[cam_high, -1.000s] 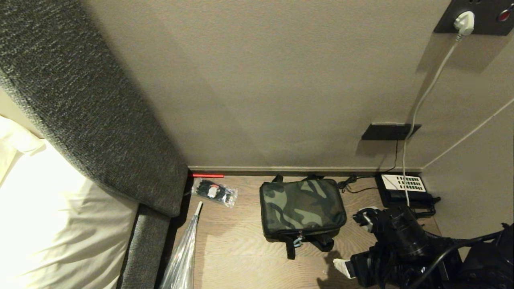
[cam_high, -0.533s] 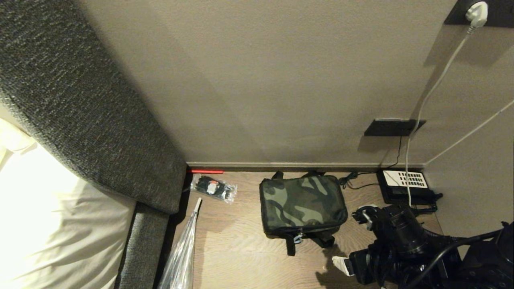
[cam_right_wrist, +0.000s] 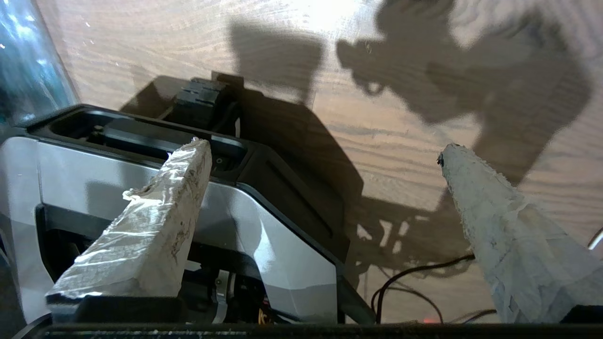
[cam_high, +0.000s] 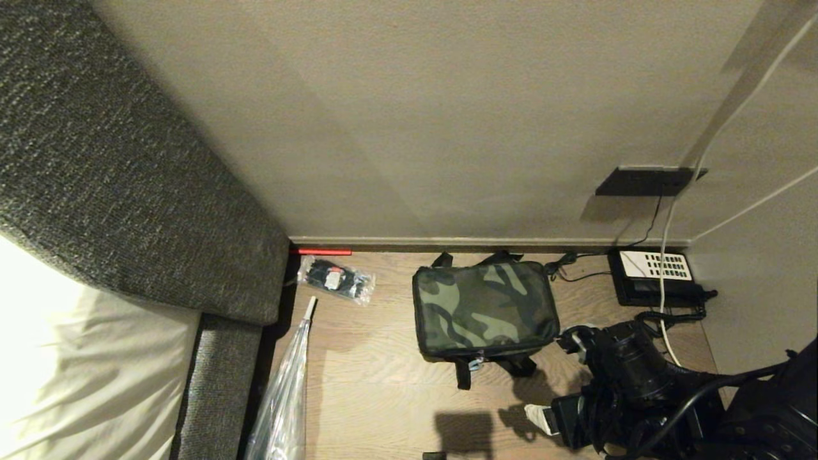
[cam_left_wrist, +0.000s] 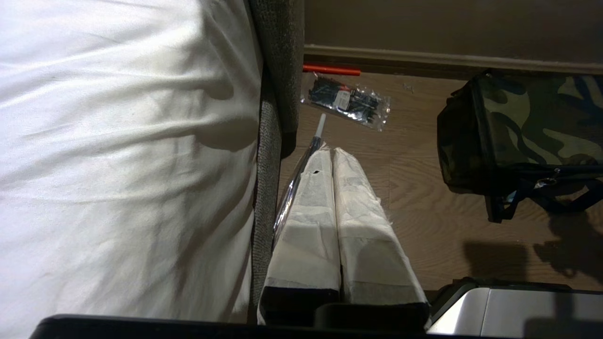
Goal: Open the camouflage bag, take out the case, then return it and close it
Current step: Open the top of the storage box
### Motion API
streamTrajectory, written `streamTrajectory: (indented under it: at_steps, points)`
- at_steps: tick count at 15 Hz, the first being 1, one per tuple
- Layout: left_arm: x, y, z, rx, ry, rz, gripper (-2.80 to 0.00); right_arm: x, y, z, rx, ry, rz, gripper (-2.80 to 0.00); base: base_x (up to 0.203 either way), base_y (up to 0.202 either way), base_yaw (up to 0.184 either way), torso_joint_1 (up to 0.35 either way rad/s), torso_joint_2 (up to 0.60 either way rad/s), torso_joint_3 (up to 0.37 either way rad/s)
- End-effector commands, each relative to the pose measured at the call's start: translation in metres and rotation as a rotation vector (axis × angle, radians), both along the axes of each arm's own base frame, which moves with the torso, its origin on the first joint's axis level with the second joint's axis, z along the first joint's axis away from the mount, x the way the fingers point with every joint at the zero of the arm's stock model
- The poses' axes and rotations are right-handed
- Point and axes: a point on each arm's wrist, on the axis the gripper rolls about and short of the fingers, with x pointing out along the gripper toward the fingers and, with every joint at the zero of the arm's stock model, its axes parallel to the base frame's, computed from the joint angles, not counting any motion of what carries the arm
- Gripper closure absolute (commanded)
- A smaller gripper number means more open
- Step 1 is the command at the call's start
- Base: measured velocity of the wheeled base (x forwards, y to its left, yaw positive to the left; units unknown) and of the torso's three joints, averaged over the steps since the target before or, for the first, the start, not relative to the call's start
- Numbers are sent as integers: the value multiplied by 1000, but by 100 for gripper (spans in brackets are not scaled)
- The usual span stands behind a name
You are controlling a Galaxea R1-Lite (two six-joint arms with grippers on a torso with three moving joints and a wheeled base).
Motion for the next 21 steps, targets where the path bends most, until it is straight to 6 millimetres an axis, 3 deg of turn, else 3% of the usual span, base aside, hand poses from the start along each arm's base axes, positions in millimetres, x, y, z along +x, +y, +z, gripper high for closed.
streamTrajectory:
  at_steps: [1, 21]
  points:
    - [0, 0, 0, -1, 1, 1, 0, 4, 3, -3, 0, 2, -3, -280, 0, 0, 0, 2, 2, -197]
    - [0, 0, 0, -6, -5, -1, 0, 33, 18, 2, 36, -48, -18, -280, 0, 0, 0, 3, 2, -180]
